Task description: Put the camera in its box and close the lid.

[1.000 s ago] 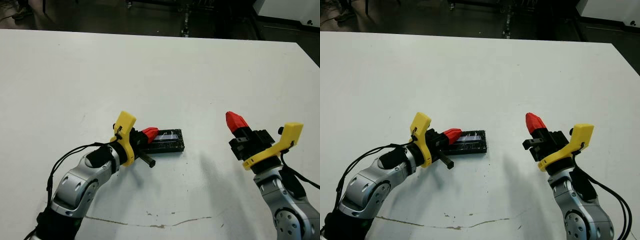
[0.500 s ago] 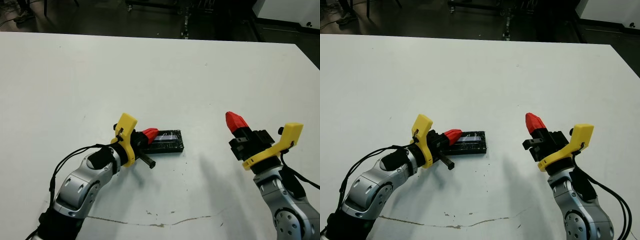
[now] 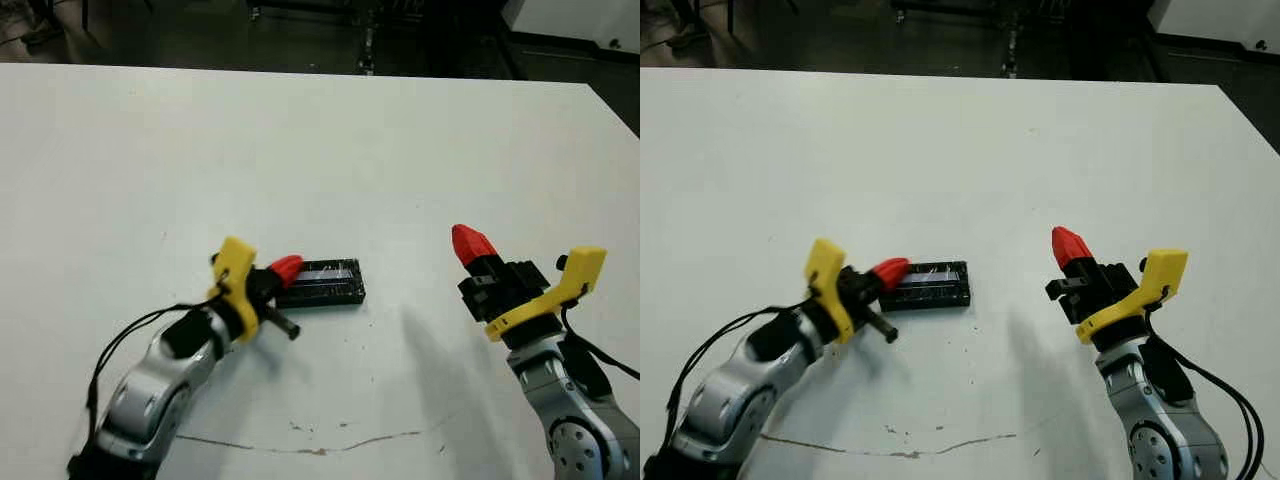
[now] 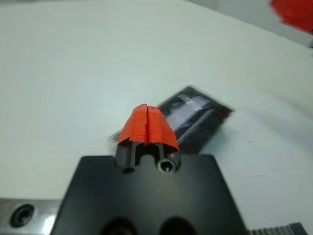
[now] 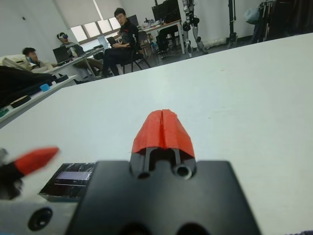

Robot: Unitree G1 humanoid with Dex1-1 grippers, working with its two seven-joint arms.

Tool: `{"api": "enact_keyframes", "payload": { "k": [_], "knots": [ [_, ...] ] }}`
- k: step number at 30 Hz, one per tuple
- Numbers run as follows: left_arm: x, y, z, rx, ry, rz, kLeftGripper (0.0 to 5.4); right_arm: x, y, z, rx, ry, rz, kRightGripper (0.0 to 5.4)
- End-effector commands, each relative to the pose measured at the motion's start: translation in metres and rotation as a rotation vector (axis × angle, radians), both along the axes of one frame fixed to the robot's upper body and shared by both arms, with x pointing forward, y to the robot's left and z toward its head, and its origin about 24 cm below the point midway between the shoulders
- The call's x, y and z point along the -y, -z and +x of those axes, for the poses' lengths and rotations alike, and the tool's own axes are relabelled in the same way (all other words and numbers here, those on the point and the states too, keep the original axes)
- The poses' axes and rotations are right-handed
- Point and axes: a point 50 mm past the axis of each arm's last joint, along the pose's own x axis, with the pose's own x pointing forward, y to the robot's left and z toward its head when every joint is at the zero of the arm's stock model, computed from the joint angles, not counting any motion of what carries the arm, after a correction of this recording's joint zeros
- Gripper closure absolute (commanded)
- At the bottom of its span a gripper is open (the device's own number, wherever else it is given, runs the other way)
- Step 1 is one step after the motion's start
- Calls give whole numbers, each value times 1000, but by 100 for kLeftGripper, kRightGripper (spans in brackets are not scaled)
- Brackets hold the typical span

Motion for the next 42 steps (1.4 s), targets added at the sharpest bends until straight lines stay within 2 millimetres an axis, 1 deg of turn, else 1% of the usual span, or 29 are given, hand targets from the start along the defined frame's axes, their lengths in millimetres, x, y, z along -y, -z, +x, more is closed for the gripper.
{"api": "enact_keyframes", "payload": {
  "k": [1,5,7,11,17,23,24,28,32,36,42],
  "knots": [
    [-11,-17,-9,149,-57,-14,539,3,2,-1,-9,15,-11,540],
    [-21,-30,-19,352,-142,-62,539,3,2,-1,-12,13,-10,540],
    [-24,-33,-24,442,-202,-66,539,3,2,-1,-12,10,-7,540],
    [-28,-35,-31,529,-316,-39,539,3,2,0,-11,9,-7,540],
    [-28,-33,-35,599,-392,52,468,3,1,0,-10,11,-15,540],
    [-29,-33,-34,606,-407,71,378,2,1,0,-1,2,-14,540],
    [-28,-33,-34,603,-411,61,374,2,0,1,-1,1,-15,540],
    [-30,-31,-32,585,-422,0,409,1,-1,1,-1,0,-12,540],
    [-38,-30,-29,576,-474,16,473,2,-1,1,-1,5,-11,540],
    [-49,-30,-25,581,-536,-13,533,7,-6,3,15,34,-12,540],
    [-66,-33,-25,568,-611,-51,539,19,-17,8,80,113,-19,540]
  ]
}}
